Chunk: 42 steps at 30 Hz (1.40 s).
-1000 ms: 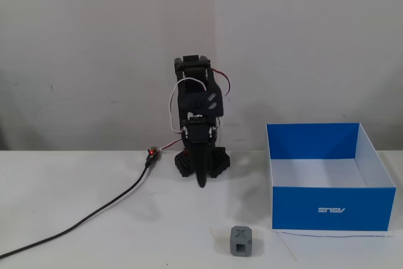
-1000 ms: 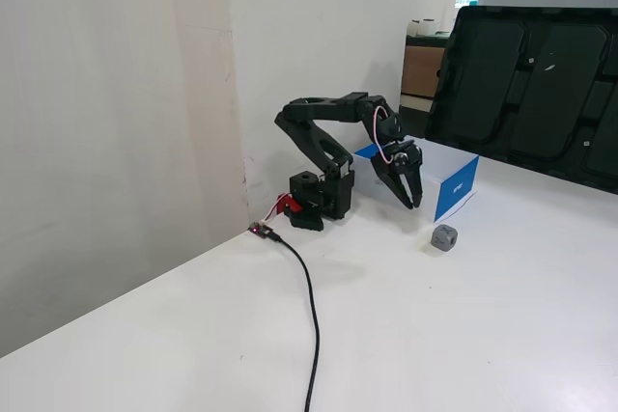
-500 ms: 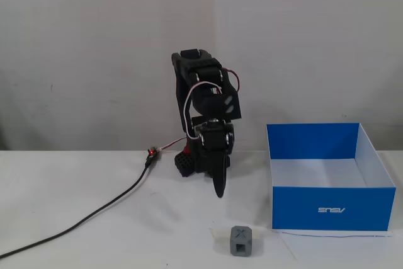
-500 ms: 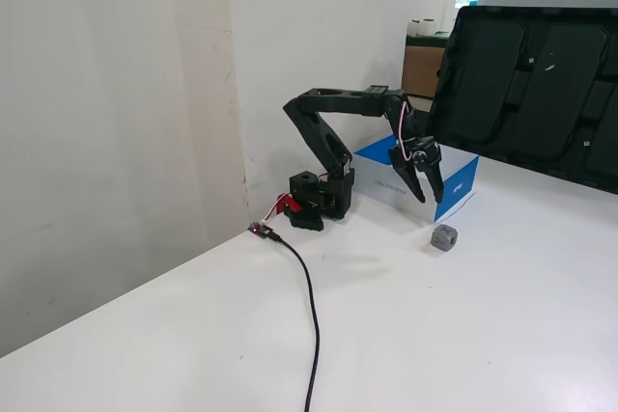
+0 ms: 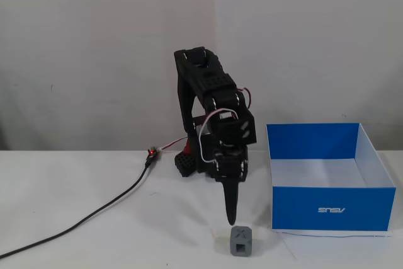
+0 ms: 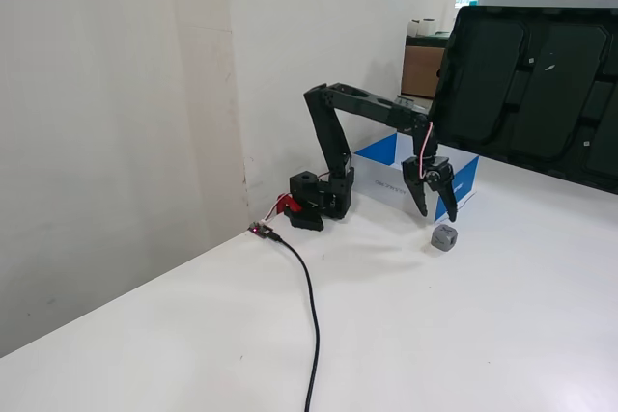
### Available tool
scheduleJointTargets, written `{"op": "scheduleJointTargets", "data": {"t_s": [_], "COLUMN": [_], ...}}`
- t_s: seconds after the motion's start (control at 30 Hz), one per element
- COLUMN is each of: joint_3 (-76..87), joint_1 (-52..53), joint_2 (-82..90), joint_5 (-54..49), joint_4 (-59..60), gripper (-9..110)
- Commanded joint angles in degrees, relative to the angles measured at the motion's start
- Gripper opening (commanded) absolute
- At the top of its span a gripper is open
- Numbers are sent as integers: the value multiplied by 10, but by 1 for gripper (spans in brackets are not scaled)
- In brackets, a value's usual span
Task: Pick the gray block and keep it in the box.
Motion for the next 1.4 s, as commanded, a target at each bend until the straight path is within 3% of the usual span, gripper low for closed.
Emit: {"op": "scheduleJointTargets", "data": {"t_s": [0.0,1.37], "joint_3": [-36,-106], "joint_1": [-10,-10], "joint_2": [-15,-212], "joint_5": [10,11], "joint_4": [-23,-114], "gripper": [25,22]}}
